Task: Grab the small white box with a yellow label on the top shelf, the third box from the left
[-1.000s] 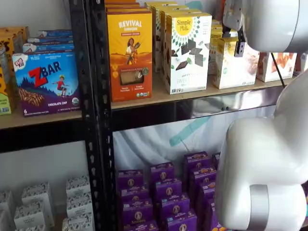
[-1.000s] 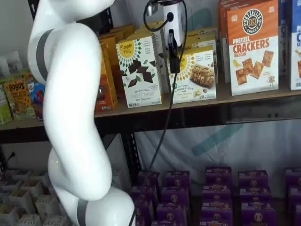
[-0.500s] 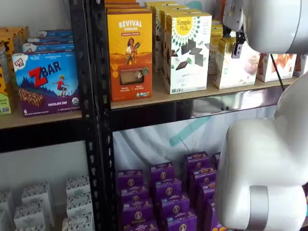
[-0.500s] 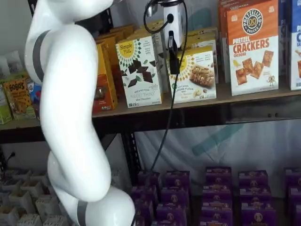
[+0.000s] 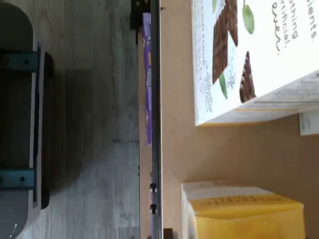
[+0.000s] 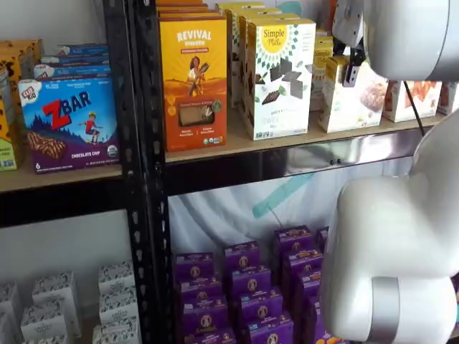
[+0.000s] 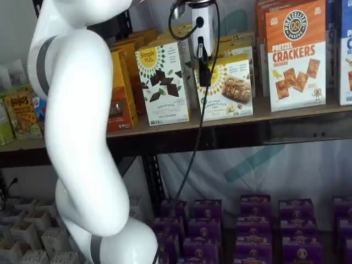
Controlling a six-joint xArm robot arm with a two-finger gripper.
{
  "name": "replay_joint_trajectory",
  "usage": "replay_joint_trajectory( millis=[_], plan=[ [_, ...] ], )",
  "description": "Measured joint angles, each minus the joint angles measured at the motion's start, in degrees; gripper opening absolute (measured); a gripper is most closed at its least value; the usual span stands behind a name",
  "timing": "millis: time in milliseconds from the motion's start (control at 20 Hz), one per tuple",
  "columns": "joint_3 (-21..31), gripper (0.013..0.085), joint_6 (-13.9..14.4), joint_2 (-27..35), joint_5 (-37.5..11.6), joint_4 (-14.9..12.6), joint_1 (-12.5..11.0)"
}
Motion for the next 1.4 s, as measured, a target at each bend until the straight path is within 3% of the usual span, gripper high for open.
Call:
replay_joint_trajectory(
  millis=[150,250,850,1400],
  plan=[
    [-0.2,0.0450,0.0,0.1,0.2,0.1,-0.1],
    [-0.2,0.0370,-0.1,0.1,0.2,0.1,-0.1],
    [-0.6,0.0330,0.0,0.3,1.2,-0.2,-0.1],
    [0.1,0.0330,-1.1,-2.9,5.9,-0.2,-1.5]
  ],
)
